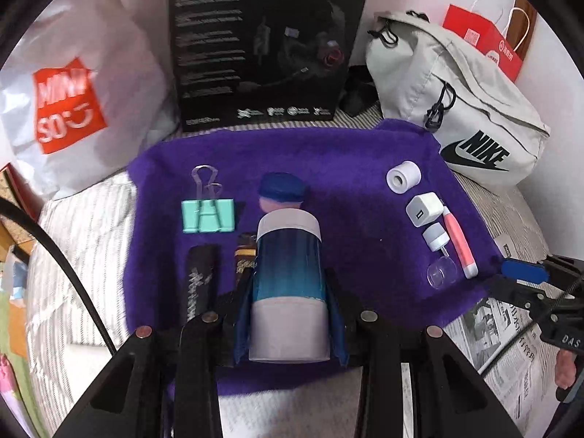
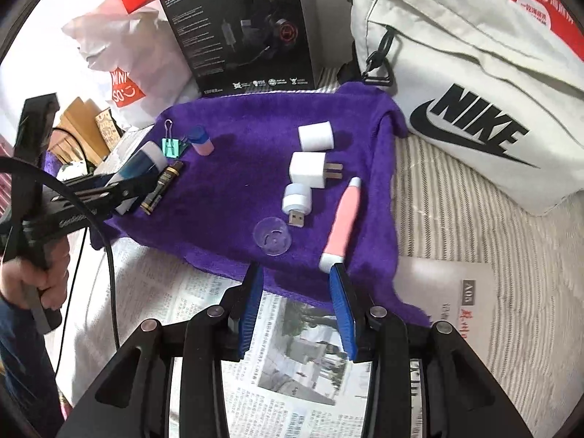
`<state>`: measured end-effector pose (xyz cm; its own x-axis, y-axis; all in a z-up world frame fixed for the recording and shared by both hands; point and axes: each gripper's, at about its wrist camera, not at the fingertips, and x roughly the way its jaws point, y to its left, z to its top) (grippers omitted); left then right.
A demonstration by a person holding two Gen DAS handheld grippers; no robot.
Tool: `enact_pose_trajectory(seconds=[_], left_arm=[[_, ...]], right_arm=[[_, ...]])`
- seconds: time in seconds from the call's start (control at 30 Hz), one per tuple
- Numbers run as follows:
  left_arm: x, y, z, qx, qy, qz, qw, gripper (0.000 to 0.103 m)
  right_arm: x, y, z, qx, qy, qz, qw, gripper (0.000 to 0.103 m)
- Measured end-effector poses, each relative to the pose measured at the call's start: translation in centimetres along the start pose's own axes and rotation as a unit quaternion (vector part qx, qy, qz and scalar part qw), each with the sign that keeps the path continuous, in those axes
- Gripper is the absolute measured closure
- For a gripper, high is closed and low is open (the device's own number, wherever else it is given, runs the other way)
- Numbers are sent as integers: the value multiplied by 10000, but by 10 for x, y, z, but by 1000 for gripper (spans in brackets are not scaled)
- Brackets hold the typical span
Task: Organize rigid objects
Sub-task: 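Lower the bottle onto the towel beside the Grand Reserve box and open left tool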
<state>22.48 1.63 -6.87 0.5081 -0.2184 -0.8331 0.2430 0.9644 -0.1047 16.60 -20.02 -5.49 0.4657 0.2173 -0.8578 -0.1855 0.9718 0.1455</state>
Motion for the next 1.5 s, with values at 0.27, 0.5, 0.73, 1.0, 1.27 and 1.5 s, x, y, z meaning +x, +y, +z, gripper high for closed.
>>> enact_pose_trajectory(seconds=[0.27, 0.5, 0.73, 1.0, 1.27, 1.5], left_arm=[[24, -3, 7, -25, 112, -42, 9999, 69], [34, -11, 6, 96, 228, 50, 9997, 69], [46, -19, 6, 305, 327, 211, 9988, 69], [46, -23, 4, 421, 320, 294, 9982, 68], [34, -22, -9, 421, 456, 171, 9979, 62], [18, -20, -21, 288, 575, 100, 9979, 56]], right_arm=[[-1, 2, -4, -317, -6, -243, 9992, 65], [2, 3, -5, -315, -20, -176, 9993, 65], [4, 3, -5, -309, -29, -133, 9994, 65], [4, 3, -4, -314, -41, -109, 9994, 65], [4, -1, -5, -152, -118, -42, 9998, 65], [6, 7, -5, -119, -141, -95, 9998, 51]])
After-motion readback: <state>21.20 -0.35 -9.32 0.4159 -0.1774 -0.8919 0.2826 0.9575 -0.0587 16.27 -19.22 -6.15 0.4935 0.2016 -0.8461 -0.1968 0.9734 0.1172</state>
